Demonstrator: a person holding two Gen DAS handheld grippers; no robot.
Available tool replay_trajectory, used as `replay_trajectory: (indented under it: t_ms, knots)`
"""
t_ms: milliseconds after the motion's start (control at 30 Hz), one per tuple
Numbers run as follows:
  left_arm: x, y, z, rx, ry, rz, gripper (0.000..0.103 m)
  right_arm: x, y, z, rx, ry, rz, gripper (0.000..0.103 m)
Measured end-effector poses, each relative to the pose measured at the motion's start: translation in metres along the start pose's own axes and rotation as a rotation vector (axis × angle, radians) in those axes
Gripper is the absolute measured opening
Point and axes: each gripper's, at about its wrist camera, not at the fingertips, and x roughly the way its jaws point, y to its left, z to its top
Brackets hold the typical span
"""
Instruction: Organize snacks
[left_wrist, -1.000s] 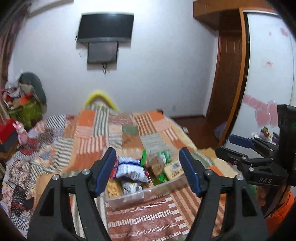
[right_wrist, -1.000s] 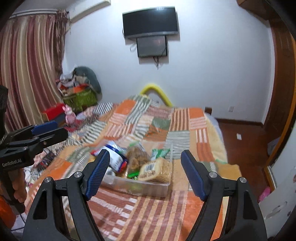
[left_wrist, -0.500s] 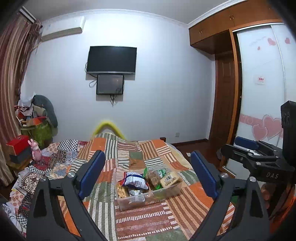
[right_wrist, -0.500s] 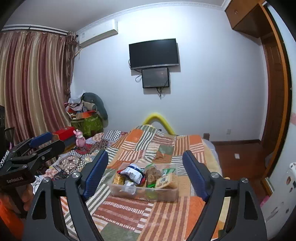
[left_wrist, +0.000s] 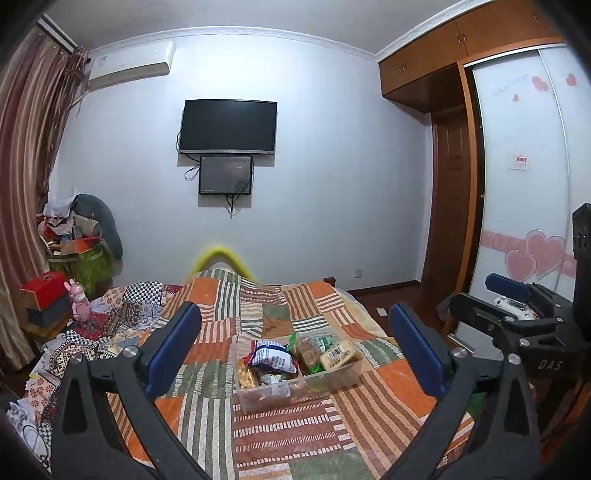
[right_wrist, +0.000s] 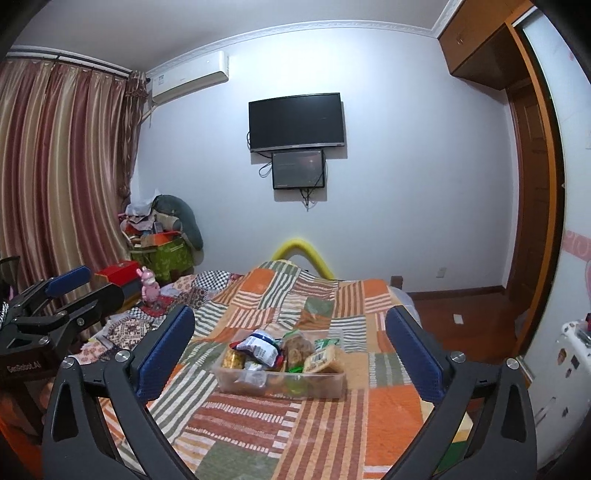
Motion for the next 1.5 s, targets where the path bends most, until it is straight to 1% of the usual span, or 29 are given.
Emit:
replay_trajectory:
  t_ms: [267,1033,1500]
  knots:
    - [0.001,-0.002,-0.002,0.002,0.010,0.003,0.103,-0.006,-0.001,-0.004,0.006,0.003,0.004,0.103]
    - [0.002,-0.001,-0.005,-0.014,0.023,-0.008,0.103,-0.016,0.000,-0.006,0.000,-0.025,-0.027,0.103]
    - [0.002,-0.002,-0.005,-0.026,0.026,-0.054,0.103,-0.021,0.003,-0.004,-0.002,-0.044,-0.039,0.103]
